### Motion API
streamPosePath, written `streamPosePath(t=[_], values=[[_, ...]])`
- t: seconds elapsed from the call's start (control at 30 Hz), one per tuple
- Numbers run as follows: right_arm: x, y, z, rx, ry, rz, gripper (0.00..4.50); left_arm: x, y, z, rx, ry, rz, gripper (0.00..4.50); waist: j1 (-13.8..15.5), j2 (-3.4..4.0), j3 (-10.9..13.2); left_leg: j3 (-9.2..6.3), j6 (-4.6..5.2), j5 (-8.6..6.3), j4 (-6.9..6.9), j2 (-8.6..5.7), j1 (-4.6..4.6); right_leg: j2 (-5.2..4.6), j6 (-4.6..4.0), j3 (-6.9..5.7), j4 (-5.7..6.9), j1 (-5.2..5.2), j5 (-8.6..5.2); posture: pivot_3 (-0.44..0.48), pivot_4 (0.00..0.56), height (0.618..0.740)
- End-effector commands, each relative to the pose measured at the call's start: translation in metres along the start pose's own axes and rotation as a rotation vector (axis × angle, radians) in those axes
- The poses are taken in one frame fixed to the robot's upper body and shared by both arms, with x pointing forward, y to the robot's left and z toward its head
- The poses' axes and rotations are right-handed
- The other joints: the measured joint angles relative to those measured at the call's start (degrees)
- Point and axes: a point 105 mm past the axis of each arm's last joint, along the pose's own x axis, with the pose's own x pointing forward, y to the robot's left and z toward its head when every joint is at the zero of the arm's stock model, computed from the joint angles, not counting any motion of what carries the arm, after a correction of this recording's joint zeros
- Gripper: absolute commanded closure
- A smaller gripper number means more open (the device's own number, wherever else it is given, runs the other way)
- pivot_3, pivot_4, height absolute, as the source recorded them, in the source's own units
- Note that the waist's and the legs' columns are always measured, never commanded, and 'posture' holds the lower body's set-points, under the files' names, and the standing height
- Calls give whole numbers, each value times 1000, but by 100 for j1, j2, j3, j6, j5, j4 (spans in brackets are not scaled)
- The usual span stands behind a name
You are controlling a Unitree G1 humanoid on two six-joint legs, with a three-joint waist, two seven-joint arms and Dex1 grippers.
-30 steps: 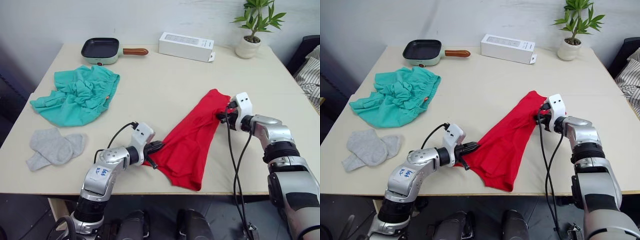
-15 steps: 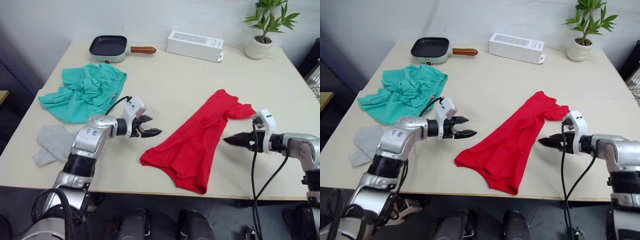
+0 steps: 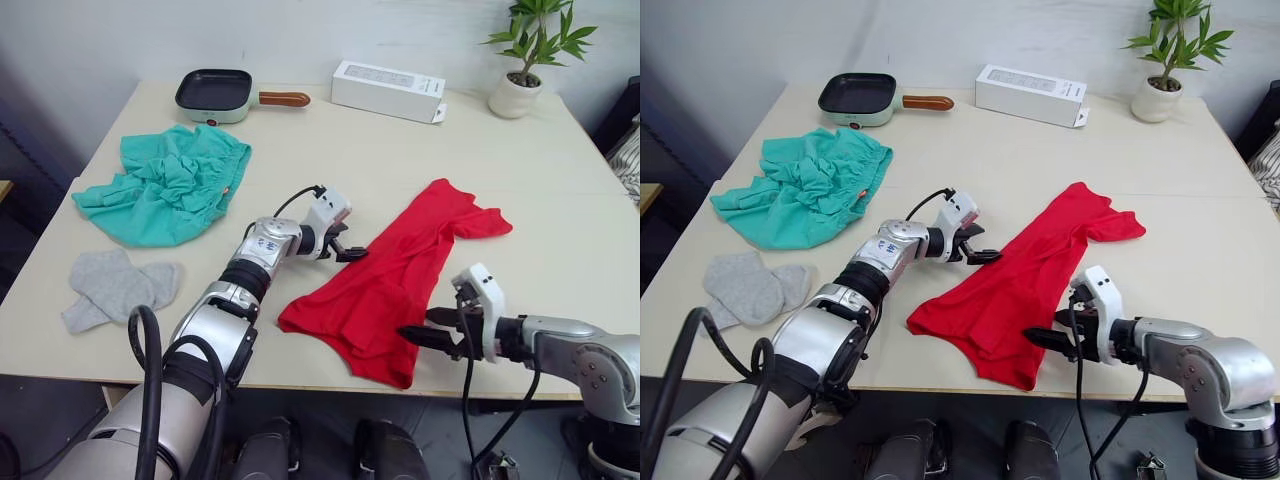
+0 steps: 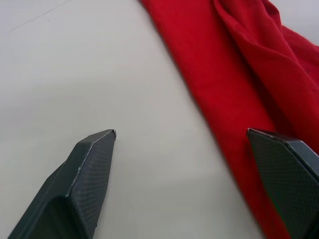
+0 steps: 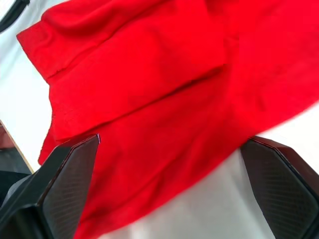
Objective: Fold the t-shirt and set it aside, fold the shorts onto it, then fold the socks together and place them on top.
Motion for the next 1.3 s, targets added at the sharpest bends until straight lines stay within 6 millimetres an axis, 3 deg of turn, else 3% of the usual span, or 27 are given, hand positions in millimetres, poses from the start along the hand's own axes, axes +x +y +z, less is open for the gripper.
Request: streamPosePath(t=[0.03, 0.13, 0.4, 0.43, 0.5, 0.8, 1.03, 1.3], values=[[13, 16, -23, 58, 73, 73, 574, 9, -14, -2, 19, 21, -68, 277, 7, -2, -1, -1, 2, -1, 2, 0, 0, -1, 0, 0, 0, 0, 0, 0, 150, 740], [15, 16, -26, 66, 70, 64, 1443, 14, -22, -2, -5, 17, -105, 894, 17, -7, -4, -1, 28, -16, 4, 0, 1, -3, 0, 3, 1, 2, 0, 0, 150, 740], [14, 11, -23, 62, 55, 43, 4326, 19, -29, -5, -44, 7, -115, 3477, 21, -7, -4, -2, 22, -16, 2, 0, -1, 0, 0, 1, 0, 1, 0, 0, 150, 740], [14, 9, -23, 61, 51, 38, 4500, 20, -30, -5, -50, 2, -117, 3806, 21, -7, -4, -1, 22, -16, 3, -1, -2, 0, 0, 0, 0, 0, 0, 0, 150, 740], [12, 7, -21, 53, 44, 33, 4500, 20, -29, -6, -47, 1, -102, 4473, 21, -7, -4, -1, 20, -15, 4, -2, -2, 0, 0, 0, 0, 1, 0, 0, 150, 740], [8, -7, -10, 18, 30, 12, 4500, 11, -12, 1, -143, -130, 2, 4494, 20, -7, -4, -1, 39, -22, 12, -3, -2, -5, 0, 3, 3, 2, 0, 0, 150, 740], [12, -25, 11, -34, 11, -11, 4500, -18, 22, -4, -153, -182, 175, 4494, -56, -11, -1, 2, 37, -12, 13, -3, -2, -6, 1, 7, 17, -4, 1, 0, 150, 740], [33, -40, 42, -128, 0, 0, 4500, -60, 49, -19, -220, -243, 385, 4494, -146, -13, 0, 4, 6, 6, 14, -5, -2, -3, 1, 9, 40, -8, 1, 0, 150, 740]])
